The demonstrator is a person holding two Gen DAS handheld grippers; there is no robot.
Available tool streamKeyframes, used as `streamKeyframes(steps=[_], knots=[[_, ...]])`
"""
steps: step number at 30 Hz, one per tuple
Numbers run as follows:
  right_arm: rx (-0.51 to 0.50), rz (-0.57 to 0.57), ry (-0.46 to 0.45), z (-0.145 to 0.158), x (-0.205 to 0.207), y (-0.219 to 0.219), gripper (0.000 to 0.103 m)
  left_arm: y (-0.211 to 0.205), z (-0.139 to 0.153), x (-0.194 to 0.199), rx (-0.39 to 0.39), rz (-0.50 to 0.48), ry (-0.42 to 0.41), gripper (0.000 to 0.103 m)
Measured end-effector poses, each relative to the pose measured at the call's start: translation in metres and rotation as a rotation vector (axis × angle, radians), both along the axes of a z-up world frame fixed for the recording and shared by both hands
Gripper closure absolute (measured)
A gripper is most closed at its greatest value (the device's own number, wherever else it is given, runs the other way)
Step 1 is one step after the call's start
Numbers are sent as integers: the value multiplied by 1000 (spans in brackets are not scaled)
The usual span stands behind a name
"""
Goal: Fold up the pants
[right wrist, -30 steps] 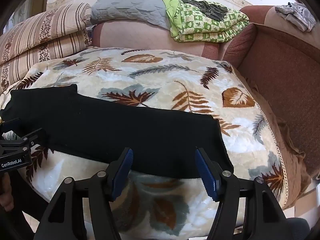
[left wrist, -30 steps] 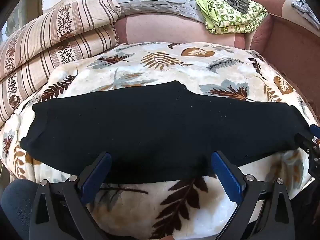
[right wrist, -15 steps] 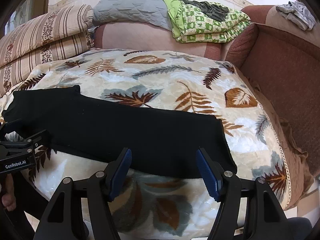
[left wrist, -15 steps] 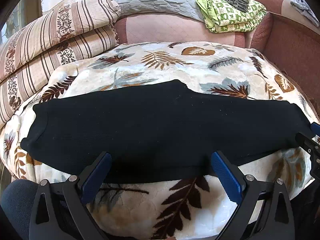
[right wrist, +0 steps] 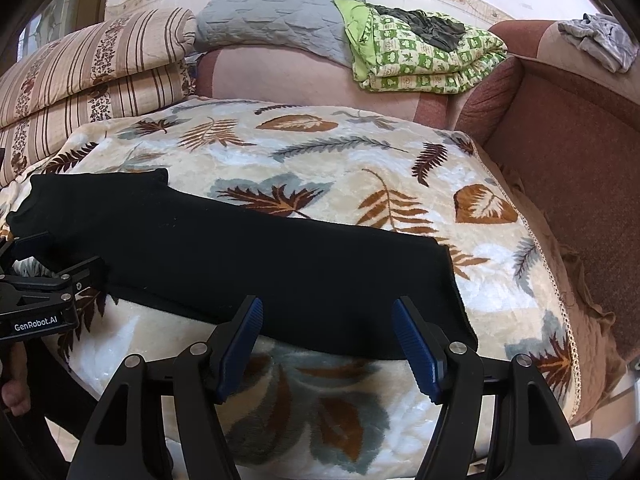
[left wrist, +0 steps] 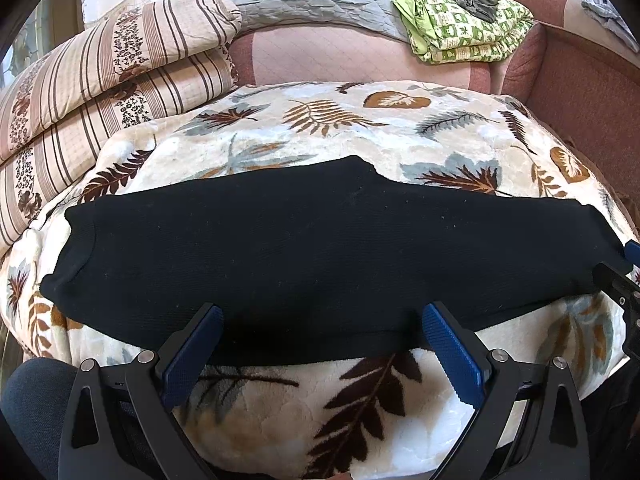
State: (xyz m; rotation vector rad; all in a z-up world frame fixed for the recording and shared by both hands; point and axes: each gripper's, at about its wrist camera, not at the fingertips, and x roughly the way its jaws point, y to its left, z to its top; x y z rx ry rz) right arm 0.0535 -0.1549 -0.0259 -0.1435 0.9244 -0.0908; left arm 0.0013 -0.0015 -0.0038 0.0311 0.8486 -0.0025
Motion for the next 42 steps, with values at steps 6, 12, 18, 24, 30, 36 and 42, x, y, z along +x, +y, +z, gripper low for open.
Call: streamKeyframes(steps=[6,12,18,24,30,36,42], knots=[[2,-6,-5,2,-1,-3,32,-1,-1,0,4,2,1,3],[-1,-10,-9,3,-1,-4,32,-1,-1,0,3,2,0,3],[-2,-12,-9,3,-1,-5,32,-1,-1,0,1,2,0,3],[-4,-13,-8,3,-1,-4,32,-1,-1,0,2,2,-1,3],[198,-27,-39,13,-1,-29,32,3,0,0,-14,19,-3,3],[571,-258,-83,14,-12,-122,31,20,7,5,-71,66,30,3],[865,-353,-104,1,-29,-176,31,24,5,9,-87,72,56,3]])
